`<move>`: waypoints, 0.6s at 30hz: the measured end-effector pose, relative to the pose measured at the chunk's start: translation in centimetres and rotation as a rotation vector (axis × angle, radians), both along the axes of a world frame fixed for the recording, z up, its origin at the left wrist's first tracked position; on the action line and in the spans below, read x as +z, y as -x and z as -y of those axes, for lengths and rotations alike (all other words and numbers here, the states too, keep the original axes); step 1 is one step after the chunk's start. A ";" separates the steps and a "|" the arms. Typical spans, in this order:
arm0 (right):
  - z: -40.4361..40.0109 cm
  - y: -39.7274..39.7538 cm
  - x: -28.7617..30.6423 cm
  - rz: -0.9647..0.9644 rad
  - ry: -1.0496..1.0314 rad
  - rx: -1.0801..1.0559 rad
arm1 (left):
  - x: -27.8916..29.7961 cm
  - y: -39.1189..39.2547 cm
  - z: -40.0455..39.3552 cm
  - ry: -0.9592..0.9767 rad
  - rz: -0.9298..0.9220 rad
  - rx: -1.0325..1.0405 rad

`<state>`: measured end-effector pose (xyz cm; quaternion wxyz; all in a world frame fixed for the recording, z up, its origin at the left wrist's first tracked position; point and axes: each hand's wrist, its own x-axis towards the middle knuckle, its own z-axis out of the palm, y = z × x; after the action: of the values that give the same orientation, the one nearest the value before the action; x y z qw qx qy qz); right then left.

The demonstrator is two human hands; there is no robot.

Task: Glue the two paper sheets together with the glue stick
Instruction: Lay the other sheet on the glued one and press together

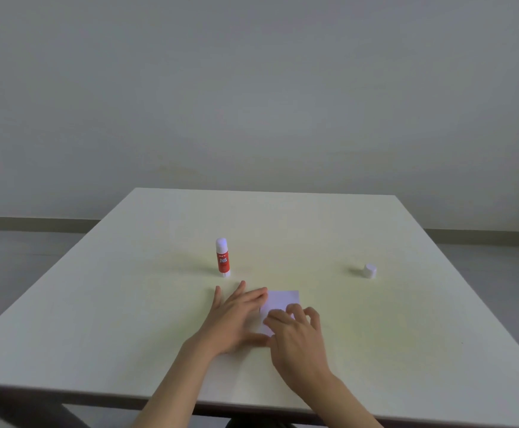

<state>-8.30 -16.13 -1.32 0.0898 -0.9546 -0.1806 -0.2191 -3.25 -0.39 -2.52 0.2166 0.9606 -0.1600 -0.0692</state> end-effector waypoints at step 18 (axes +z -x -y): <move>3.8 1.7 -0.3 0.083 0.092 0.144 | 0.3 0.3 0.0 -0.012 -0.054 0.008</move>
<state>-9.95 -19.96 -1.62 0.0537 -0.9324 -0.2624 -0.2428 -3.57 -0.36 -2.26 0.2152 0.9603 -0.1499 -0.0951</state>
